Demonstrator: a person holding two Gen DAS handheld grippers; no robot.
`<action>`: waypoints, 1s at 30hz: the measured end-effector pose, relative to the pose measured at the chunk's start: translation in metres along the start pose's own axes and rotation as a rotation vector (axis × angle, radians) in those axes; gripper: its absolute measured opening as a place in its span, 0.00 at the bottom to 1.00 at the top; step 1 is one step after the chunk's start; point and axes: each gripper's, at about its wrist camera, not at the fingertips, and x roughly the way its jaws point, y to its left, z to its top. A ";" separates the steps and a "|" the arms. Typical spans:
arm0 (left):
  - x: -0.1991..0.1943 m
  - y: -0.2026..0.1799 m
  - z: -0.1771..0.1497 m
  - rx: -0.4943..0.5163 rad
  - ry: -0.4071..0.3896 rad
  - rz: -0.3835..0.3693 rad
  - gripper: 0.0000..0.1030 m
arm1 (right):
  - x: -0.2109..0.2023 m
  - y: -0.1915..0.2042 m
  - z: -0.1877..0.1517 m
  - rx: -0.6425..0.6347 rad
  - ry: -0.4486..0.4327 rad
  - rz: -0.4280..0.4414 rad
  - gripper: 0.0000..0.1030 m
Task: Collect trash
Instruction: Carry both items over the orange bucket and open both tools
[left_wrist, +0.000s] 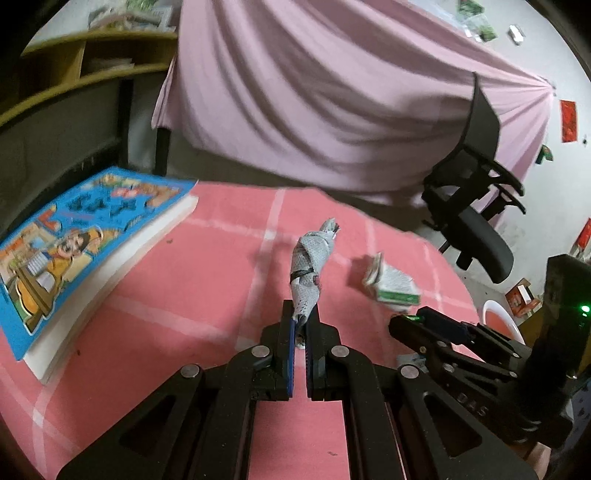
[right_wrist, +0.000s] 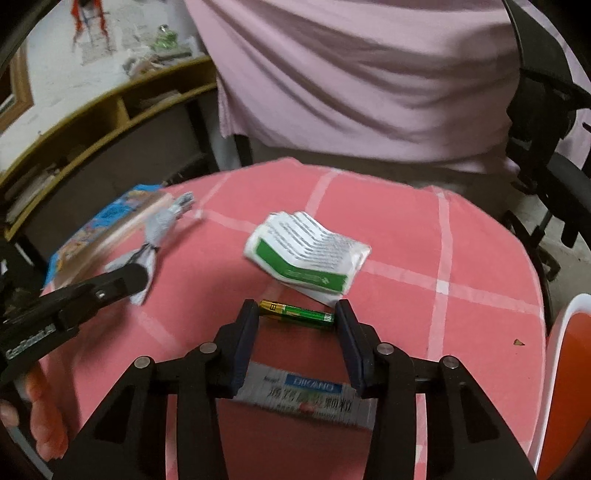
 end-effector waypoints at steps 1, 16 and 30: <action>-0.004 -0.004 -0.001 0.015 -0.024 -0.007 0.02 | -0.010 0.000 -0.002 -0.004 -0.041 0.003 0.39; -0.065 -0.088 -0.034 0.255 -0.384 -0.107 0.02 | -0.139 -0.029 -0.044 -0.038 -0.573 -0.086 0.39; -0.063 -0.218 -0.059 0.422 -0.373 -0.250 0.02 | -0.214 -0.118 -0.082 0.137 -0.732 -0.283 0.40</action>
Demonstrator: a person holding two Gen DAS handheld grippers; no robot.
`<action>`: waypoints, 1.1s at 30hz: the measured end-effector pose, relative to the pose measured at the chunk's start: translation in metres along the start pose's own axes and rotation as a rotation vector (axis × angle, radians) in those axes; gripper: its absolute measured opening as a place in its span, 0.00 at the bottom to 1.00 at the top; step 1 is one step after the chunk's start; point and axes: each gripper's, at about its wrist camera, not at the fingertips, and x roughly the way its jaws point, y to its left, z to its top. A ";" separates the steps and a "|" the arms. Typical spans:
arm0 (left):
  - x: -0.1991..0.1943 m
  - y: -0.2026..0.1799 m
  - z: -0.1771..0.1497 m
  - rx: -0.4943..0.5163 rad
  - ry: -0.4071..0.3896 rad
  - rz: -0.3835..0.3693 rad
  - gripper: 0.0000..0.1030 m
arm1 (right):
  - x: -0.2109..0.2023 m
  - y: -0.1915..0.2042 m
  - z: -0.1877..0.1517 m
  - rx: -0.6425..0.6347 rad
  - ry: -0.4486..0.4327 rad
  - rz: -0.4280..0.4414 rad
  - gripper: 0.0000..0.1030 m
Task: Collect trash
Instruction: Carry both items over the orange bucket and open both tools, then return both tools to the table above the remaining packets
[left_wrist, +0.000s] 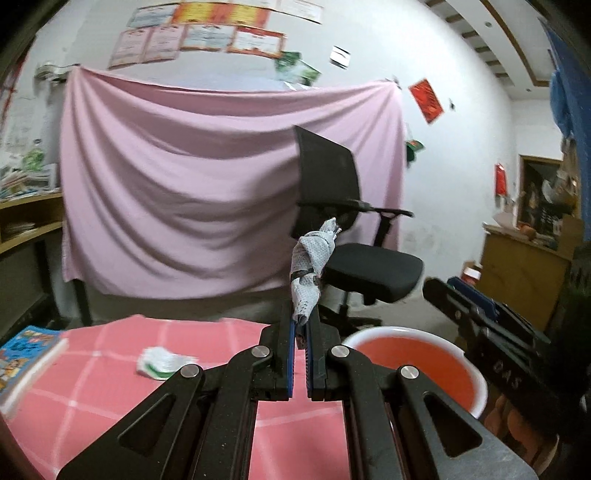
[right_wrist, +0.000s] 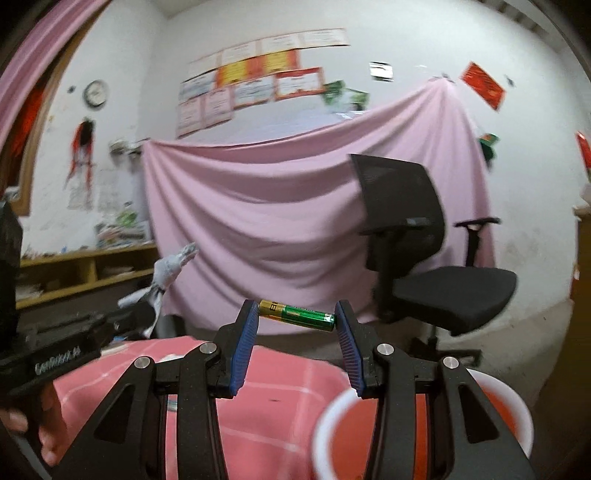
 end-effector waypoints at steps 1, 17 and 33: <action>0.006 -0.009 0.000 0.009 0.011 -0.014 0.02 | -0.003 -0.008 0.000 0.017 0.005 -0.010 0.40; 0.100 -0.081 -0.007 -0.033 0.352 -0.151 0.02 | 0.010 -0.125 -0.026 0.396 0.259 -0.167 0.42; 0.111 -0.061 -0.019 -0.100 0.502 -0.162 0.30 | 0.020 -0.131 -0.044 0.471 0.416 -0.142 0.50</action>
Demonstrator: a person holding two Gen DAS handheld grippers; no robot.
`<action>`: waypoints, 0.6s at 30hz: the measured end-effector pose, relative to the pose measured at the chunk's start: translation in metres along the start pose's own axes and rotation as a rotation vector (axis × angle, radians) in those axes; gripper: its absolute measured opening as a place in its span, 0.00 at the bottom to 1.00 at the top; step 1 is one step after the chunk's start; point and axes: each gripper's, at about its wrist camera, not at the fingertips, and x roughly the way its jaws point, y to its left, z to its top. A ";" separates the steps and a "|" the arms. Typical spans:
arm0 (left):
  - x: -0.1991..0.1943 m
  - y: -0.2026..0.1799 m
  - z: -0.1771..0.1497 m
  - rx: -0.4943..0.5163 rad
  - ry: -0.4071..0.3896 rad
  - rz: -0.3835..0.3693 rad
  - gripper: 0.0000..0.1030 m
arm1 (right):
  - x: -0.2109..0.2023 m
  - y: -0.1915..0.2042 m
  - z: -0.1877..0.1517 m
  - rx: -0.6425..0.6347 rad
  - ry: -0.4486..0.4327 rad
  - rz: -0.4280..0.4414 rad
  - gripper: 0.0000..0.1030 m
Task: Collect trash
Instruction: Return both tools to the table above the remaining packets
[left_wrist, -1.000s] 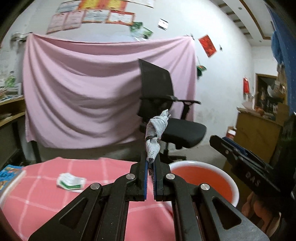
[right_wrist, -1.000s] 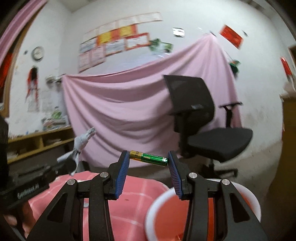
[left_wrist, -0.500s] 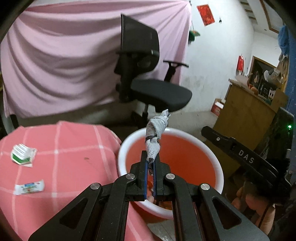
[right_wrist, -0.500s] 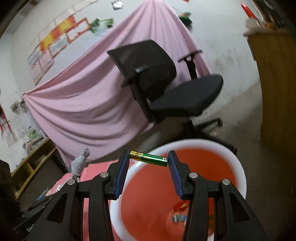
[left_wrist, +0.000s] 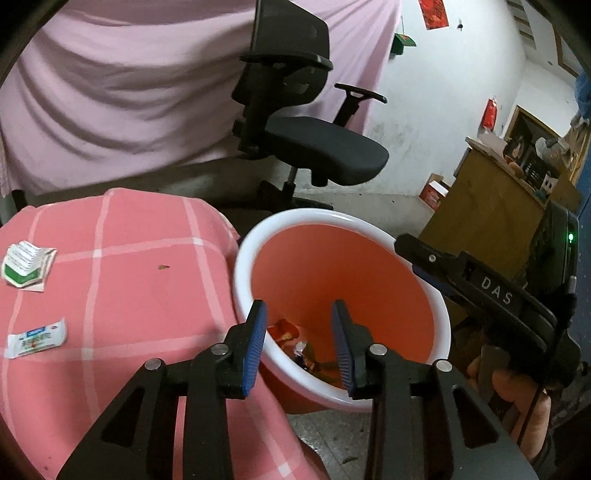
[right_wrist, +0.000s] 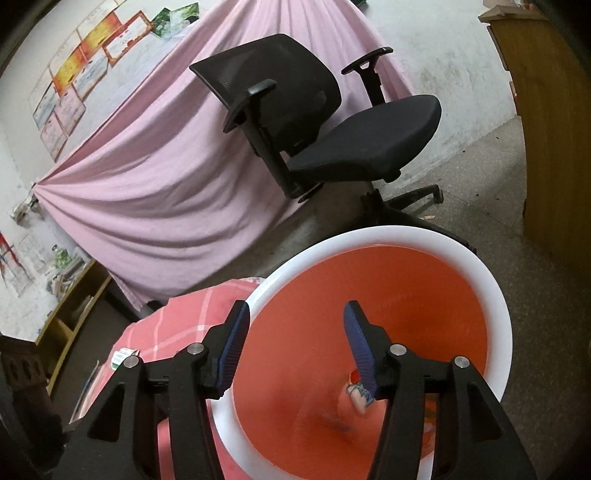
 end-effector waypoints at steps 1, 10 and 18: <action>-0.004 0.002 0.001 -0.005 -0.012 0.006 0.30 | 0.003 0.001 0.002 -0.002 0.000 -0.001 0.50; -0.062 0.037 0.005 -0.049 -0.181 0.086 0.37 | -0.008 0.041 0.006 -0.082 -0.111 0.042 0.62; -0.138 0.080 0.000 -0.102 -0.399 0.232 0.55 | -0.015 0.107 -0.002 -0.212 -0.239 0.112 0.66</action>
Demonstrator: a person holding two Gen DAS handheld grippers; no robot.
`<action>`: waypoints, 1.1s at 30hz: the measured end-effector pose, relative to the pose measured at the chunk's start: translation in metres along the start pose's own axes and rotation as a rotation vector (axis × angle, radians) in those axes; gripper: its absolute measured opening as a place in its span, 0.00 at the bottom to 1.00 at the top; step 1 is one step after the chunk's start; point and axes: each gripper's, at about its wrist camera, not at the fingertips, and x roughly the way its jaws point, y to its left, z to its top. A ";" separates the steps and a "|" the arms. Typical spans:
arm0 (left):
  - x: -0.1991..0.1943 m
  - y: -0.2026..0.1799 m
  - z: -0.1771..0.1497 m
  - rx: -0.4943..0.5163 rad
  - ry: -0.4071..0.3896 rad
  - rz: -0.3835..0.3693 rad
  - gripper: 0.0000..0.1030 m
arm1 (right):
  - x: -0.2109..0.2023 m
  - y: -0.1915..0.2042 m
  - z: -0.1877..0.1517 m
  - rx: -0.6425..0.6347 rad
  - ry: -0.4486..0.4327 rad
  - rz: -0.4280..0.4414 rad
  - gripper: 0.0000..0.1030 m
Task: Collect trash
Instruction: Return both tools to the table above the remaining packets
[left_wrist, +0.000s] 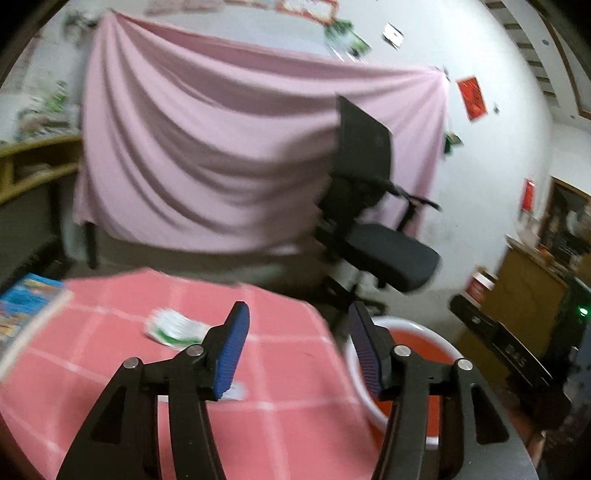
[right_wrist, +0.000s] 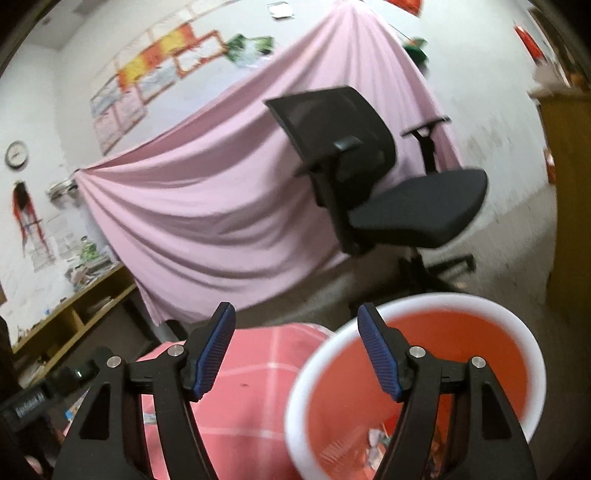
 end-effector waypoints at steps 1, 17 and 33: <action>-0.008 0.009 0.002 -0.003 -0.025 0.025 0.58 | 0.000 0.006 0.000 -0.012 -0.010 0.006 0.66; -0.091 0.132 -0.031 -0.097 -0.333 0.327 0.98 | 0.013 0.114 -0.028 -0.249 -0.155 0.147 1.00; -0.027 0.169 -0.058 -0.062 -0.012 0.409 0.98 | 0.090 0.158 -0.085 -0.543 0.276 0.119 1.00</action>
